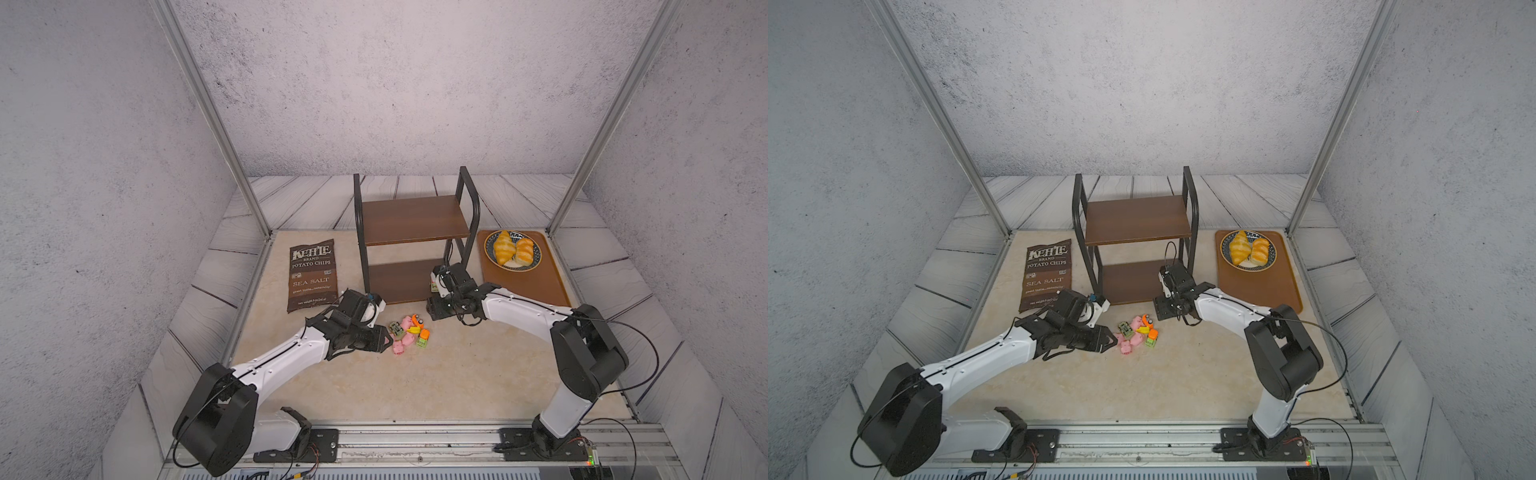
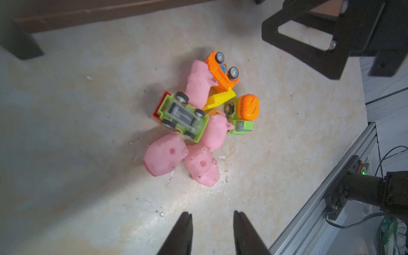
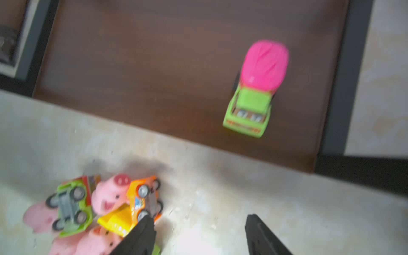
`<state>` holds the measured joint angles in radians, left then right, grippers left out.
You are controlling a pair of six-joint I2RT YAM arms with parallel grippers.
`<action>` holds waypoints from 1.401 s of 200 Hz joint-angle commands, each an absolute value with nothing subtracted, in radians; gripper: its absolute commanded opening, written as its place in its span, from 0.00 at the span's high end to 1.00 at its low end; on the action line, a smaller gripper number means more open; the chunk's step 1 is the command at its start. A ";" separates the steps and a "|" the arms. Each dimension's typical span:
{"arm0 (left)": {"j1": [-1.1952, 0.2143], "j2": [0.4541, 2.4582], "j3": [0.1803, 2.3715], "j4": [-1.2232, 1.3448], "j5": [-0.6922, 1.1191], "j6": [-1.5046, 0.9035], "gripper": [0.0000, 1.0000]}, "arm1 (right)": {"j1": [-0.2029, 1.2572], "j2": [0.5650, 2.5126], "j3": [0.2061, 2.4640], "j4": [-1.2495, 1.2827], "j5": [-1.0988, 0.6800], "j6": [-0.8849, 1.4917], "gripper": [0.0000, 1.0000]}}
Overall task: Organize plastic toys on shelves
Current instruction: Place the plastic toy on the shelf, then adjust the plastic toy at the center of the board.
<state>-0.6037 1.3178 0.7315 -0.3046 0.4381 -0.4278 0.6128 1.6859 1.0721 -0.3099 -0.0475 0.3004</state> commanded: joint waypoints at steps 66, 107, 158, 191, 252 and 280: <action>-0.698 1.535 0.891 -0.253 0.402 -0.450 0.64 | 0.635 1.428 0.791 -0.271 -0.109 0.410 0.51; -0.725 1.634 0.967 -0.273 0.350 -0.459 0.73 | 0.648 1.462 0.757 -0.199 -0.132 0.459 0.61; -0.750 1.710 1.022 -0.303 0.306 -0.451 0.79 | 0.674 1.539 0.789 -0.164 -0.122 0.487 0.66; -0.770 1.739 1.052 -0.332 0.275 -0.444 0.79 | 0.686 1.588 0.809 -0.162 -0.101 0.504 0.67; -0.810 1.813 1.115 -0.374 0.240 -0.456 0.80 | 0.692 1.626 0.828 -0.159 -0.068 0.527 0.68; -0.820 1.821 1.119 -0.364 0.276 -0.458 0.83 | 0.691 1.646 0.838 -0.161 -0.063 0.528 0.68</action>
